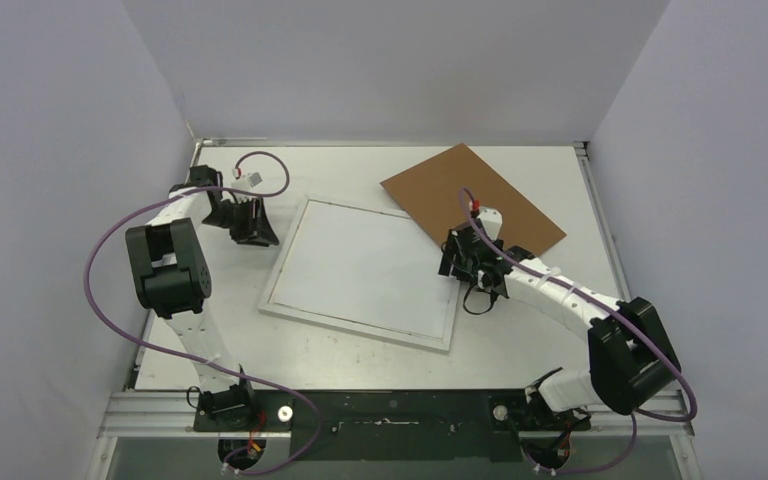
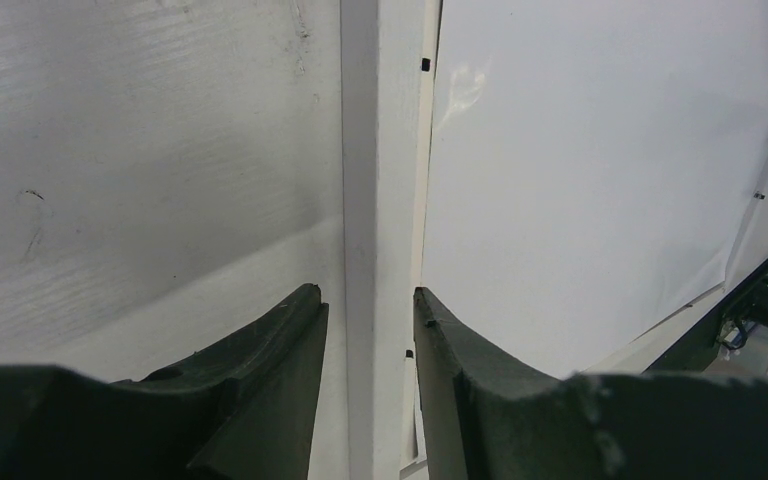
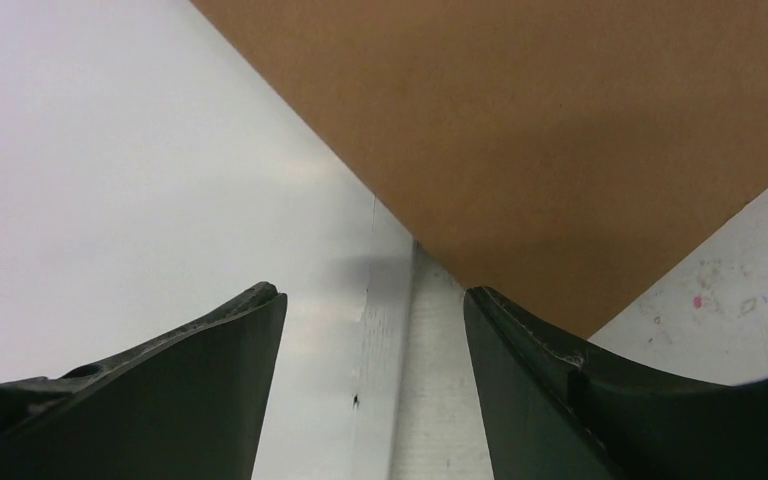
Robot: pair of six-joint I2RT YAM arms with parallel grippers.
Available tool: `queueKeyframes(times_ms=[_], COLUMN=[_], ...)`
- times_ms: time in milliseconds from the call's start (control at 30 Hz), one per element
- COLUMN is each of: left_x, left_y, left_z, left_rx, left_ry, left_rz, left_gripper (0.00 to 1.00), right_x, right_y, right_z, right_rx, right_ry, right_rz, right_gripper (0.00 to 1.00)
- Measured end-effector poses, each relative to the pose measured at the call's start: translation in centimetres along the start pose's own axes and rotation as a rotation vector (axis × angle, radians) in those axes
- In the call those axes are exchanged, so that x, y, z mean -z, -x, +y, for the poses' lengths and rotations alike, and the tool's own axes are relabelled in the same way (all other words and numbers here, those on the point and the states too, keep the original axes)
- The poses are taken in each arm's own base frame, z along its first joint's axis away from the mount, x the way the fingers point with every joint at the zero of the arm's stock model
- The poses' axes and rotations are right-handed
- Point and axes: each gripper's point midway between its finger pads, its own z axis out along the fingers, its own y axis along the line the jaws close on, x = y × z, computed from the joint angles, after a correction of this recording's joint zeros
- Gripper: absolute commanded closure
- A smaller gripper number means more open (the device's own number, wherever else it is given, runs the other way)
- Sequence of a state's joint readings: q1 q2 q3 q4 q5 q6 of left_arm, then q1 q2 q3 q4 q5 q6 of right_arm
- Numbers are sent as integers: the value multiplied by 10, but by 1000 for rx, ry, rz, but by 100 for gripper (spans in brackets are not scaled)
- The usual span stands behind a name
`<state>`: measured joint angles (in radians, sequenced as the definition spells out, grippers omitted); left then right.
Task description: Put the photo into the frame
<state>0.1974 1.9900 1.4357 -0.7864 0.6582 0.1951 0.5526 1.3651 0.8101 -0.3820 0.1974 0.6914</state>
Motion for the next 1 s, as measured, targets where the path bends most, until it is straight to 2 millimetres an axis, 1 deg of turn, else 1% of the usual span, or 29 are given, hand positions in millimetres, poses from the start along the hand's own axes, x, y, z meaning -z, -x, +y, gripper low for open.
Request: queueKeyframes(times_ms=[133,267,367,500,633,767,867,1000], left_x=[0,-1,-2,-2,-2,-2,-2,-2], left_y=[1,2,2,2,2,2,1,1], left_z=[-2,-6,-7,-7,-7,-7,-7,-7], left_rx=[-3,-9,-11,-12,-11,-11,-11,-10], left_ry=[-4,-9,-10,-10,-10,-10,-10,-10], left_rz=[0,2,4,4,4,5,6,7], left_gripper=[64,64,64,64,64,64,64,64], right_x=[-8,-8,-7,-8,-11,-17,-22,-28], right_y=[8,6,-1,-14,-16,-20,-20,-11], right_z=[2,7,10,8,7,3,1,-3], right_rx=[-8,-30,-54,-77,-83,-77,-75,-83], right_ry=[-3,22,38,42,38,14,-6,-28], right_rz=[1,10,27,61,68,79,70,29], right_gripper=[32,32,32,32,32,32,32,31])
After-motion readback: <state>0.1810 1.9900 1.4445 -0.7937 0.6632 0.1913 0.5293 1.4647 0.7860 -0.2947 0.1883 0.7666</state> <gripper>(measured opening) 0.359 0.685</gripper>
